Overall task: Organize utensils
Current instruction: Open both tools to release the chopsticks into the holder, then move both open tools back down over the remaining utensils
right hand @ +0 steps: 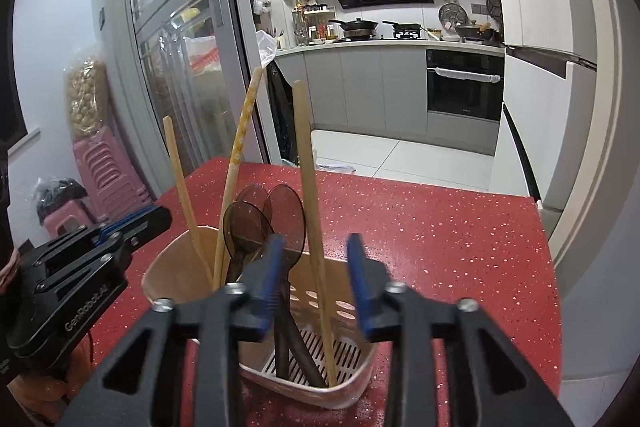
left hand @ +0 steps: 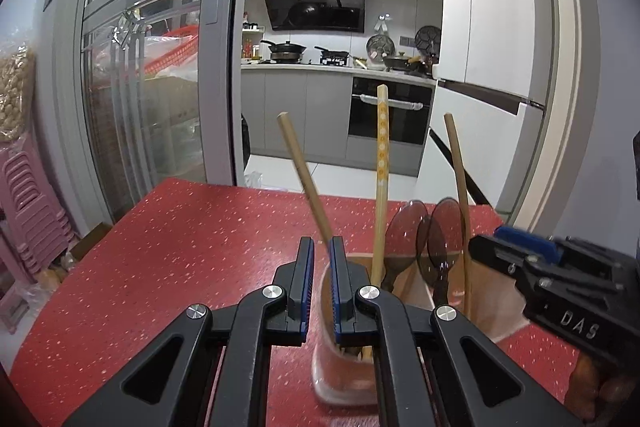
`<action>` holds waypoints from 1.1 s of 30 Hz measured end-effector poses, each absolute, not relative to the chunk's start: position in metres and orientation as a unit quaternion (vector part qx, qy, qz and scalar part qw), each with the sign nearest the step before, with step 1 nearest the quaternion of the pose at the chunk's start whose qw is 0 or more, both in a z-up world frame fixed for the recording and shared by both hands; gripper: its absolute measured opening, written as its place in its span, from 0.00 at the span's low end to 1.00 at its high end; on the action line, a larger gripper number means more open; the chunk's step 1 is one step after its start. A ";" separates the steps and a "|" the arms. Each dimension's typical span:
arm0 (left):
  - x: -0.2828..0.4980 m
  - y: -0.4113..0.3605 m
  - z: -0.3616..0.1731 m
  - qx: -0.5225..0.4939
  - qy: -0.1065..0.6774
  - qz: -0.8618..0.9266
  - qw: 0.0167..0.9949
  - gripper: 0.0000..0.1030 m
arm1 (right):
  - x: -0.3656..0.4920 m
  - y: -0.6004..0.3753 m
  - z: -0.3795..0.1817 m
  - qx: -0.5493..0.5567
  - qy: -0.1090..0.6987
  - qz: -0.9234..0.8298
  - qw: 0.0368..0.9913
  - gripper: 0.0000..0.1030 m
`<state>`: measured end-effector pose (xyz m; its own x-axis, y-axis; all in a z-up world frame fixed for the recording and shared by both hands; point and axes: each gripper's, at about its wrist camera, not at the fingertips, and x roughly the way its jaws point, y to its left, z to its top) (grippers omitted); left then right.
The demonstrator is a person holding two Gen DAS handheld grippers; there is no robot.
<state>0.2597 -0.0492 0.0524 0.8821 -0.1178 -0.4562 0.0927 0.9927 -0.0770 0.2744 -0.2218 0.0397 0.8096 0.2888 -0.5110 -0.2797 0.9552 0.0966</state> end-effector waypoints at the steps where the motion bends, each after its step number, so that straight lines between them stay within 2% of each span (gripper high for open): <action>1: 0.257 -0.048 0.052 -0.027 0.240 -0.053 0.969 0.32 | 0.272 -0.222 0.041 0.008 0.268 0.148 0.952 0.38; 4: 0.250 -0.045 0.051 -0.029 0.261 -0.053 0.964 0.32 | 0.265 -0.224 0.047 0.012 0.268 0.148 0.952 0.41; 6: 0.244 -0.044 0.048 -0.027 0.278 -0.054 0.959 0.32 | 0.258 -0.226 0.051 0.021 0.269 0.151 0.951 0.48; 10: 0.229 -0.042 0.042 -0.016 0.301 -0.053 0.952 0.32 | 0.239 -0.229 0.054 0.025 0.275 0.156 0.948 0.56; 16: 0.199 -0.039 0.027 -0.007 0.342 -0.057 0.938 0.32 | 0.205 -0.229 0.046 0.024 0.305 0.156 0.939 0.63; 21: 0.180 -0.033 0.018 -0.008 0.367 -0.056 0.929 0.32 | 0.184 -0.231 0.033 0.043 0.348 0.155 0.924 0.74; 33: 0.135 -0.029 -0.018 -0.012 0.432 -0.063 0.900 0.32 | 0.149 -0.241 -0.019 0.093 0.448 0.132 0.879 0.80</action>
<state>0.1352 -0.0293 -0.0183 0.6195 -0.1234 -0.7752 0.1031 0.9918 -0.0755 0.1489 -0.2406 -0.0192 0.5639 0.3162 -0.7629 -0.1491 0.9476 0.2825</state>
